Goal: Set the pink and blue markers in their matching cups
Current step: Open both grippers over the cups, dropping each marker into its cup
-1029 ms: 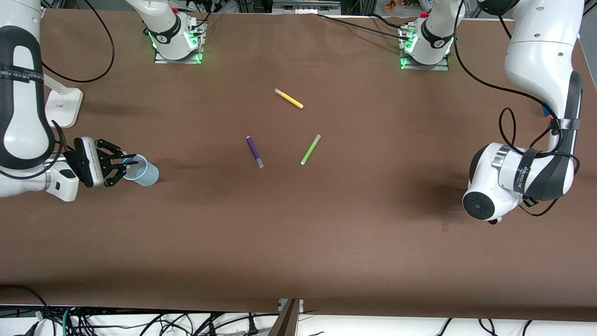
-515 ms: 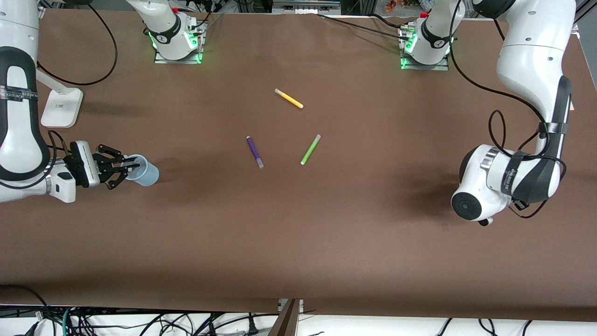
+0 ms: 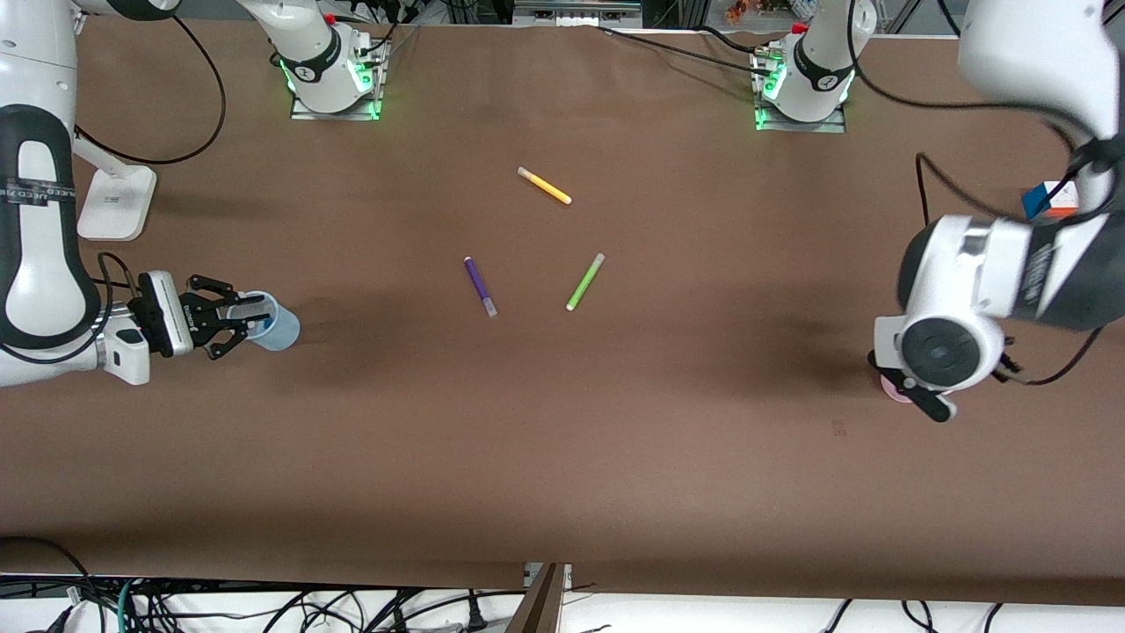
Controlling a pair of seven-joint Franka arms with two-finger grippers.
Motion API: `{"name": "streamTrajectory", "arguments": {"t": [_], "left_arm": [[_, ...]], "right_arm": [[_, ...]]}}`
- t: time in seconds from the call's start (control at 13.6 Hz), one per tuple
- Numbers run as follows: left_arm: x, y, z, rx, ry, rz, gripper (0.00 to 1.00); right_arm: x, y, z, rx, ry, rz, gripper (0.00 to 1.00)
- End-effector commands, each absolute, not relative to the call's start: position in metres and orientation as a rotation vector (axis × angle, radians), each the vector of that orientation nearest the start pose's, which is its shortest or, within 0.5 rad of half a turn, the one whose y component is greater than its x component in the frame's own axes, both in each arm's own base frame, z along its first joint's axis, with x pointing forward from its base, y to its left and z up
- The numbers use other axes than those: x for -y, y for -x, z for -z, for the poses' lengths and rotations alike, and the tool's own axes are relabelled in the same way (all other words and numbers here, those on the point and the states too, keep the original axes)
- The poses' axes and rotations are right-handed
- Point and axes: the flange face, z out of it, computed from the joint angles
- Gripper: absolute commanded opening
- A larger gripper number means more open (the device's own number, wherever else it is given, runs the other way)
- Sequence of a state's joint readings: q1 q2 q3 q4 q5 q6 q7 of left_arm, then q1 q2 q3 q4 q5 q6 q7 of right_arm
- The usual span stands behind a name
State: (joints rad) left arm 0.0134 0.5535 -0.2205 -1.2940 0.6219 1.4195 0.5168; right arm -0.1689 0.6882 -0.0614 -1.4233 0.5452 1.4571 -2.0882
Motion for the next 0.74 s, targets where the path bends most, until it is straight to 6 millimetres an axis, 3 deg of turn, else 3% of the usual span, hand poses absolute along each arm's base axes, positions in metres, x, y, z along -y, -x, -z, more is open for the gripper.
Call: {"name": "streamTrajectory", "arguments": {"t": [0.0, 0.22, 0.44, 0.59, 0.66], "left_arm": [[0.053, -0.657, -0.473, -0.797, 2.675, -0.506, 1.0], [0.066, -0.637, -0.532, -0.563, 2.963, -0.345, 1.0], [0.052, -0.616, -0.592, -0.386, 3.071, -0.147, 1.0], [0.034, -0.601, -0.602, -0.339, 3.169, -0.045, 1.0], [0.024, -0.593, -0.596, -0.323, 3.177, -0.029, 1.0]], "right_arm": [[0.092, -0.646, -0.29, 1.642, 1.648, 0.231, 1.0], [0.086, -0.649, -0.324, 1.437, 1.869, 0.117, 1.0], [0.064, -0.653, -0.358, 1.189, 2.104, -0.044, 1.0], [0.053, -0.667, -0.388, 1.045, 2.298, -0.143, 1.0], [0.04, -0.672, -0.404, 0.966, 2.393, -0.2, 1.0]]}}
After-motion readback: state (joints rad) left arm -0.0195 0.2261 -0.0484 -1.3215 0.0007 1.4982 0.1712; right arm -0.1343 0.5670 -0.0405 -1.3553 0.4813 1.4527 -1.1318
